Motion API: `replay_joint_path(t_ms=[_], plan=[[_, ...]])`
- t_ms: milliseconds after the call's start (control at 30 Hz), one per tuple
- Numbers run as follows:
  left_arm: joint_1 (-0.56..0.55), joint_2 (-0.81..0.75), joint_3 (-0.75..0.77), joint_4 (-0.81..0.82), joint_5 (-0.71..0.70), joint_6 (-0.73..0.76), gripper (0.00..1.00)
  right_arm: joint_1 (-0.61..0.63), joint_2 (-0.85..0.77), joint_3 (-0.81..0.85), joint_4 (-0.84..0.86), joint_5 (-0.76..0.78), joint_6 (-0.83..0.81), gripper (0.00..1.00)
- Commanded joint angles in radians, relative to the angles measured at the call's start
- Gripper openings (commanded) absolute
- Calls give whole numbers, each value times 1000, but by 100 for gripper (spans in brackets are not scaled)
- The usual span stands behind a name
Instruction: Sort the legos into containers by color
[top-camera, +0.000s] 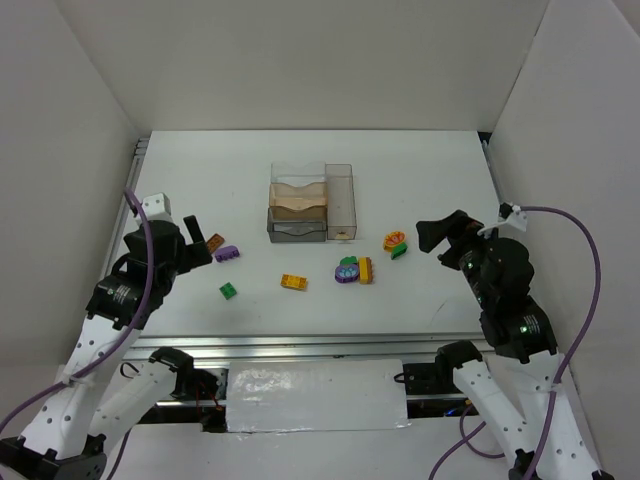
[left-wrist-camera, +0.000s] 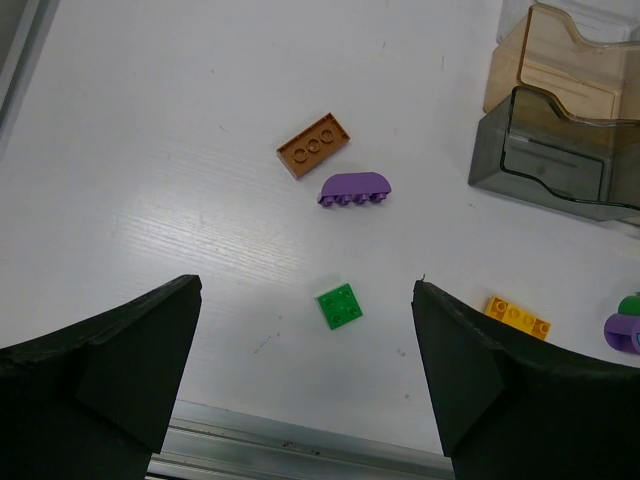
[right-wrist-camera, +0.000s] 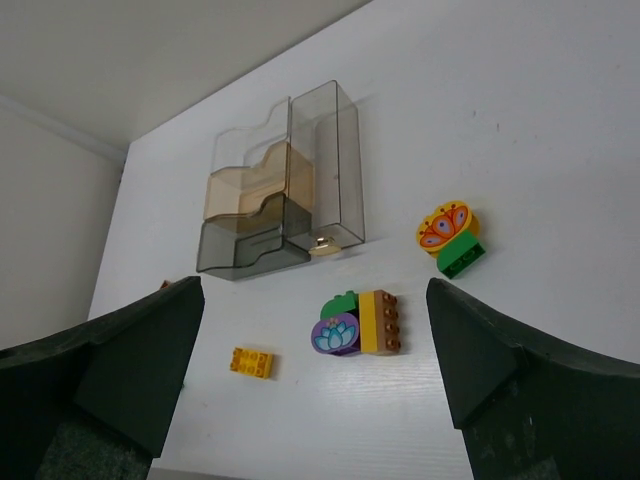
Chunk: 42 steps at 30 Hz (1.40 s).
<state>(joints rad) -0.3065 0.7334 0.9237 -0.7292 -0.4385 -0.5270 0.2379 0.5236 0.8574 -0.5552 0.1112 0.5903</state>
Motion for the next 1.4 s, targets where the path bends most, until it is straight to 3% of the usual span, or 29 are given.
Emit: replay_joint_path(t_ms=[0, 333, 533, 633, 800, 867, 1000, 1267, 1367], plan=[[9, -2, 21, 25, -23, -7, 100, 5, -25, 0, 17, 33, 9, 100], [15, -6, 21, 28, -16, -4, 100, 5, -36, -93, 170, -235, -35, 100], [18, -19, 21, 31, -8, 2, 99, 58, 202, -81, 106, -229, -37, 99], [20, -25, 20, 30, -9, 1, 99, 165, 331, -90, 120, -128, -14, 99], [20, -28, 14, 36, 7, 7, 99, 374, 605, -3, 39, 225, 34, 99], [20, -23, 14, 36, 12, 10, 99, 388, 698, 20, 15, 281, 54, 97], [21, -20, 14, 39, 23, 13, 100, 388, 772, 0, 63, 269, 29, 81], [21, -23, 10, 48, 47, 21, 99, 388, 920, -8, 118, 214, -10, 73], [21, -23, 9, 48, 52, 22, 99, 383, 961, -14, 136, 197, -11, 63]])
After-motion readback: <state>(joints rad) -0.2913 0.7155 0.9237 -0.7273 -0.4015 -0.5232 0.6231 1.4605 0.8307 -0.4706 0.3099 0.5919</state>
